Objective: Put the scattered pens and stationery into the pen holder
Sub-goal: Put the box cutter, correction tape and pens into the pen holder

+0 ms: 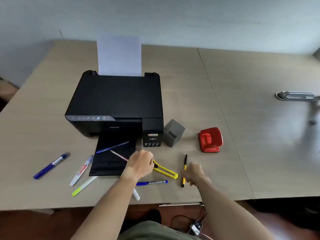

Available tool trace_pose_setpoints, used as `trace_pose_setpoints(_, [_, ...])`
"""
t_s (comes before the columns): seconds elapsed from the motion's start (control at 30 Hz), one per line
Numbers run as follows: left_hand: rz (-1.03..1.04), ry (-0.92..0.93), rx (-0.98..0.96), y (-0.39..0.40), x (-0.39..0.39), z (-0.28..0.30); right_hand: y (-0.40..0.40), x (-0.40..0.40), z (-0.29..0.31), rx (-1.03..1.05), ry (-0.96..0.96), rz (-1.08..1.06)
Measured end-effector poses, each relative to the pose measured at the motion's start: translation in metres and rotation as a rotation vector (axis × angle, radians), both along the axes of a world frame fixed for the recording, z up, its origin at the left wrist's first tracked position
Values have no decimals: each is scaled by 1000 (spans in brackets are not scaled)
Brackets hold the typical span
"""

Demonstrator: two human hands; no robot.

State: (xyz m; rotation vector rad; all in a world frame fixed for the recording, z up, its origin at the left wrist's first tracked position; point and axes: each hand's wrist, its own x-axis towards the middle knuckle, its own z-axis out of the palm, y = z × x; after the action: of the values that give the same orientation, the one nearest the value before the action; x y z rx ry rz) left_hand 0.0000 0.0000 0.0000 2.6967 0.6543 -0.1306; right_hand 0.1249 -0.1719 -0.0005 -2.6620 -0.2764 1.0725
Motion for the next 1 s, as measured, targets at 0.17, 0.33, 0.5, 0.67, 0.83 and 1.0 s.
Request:
trace_pose_setpoints(0.17, [-63,102,154,-31,6,-28,-8,-18,-20,18,0,-32])
trace_pose_setpoints(0.33, [-98,171,181,-33,4,-51,-15,-20,-33,24,-100,-47])
trace_pose_setpoints(0.5, [-124,273,249,-30,4,-48,-17,-19,-36,74,-127,-61])
trace_pose_setpoints(0.67, [-188,302,300,-25,2,-46,-19,-8,-29,198,-328,-141])
trace_pose_setpoints(0.83, [-225,345,325,-23,0,-41,-12,30,-3,625,-611,-300])
trace_pose_setpoints(1.0, [-218,342,322,-28,1,-42,2,53,21,860,-762,-313])
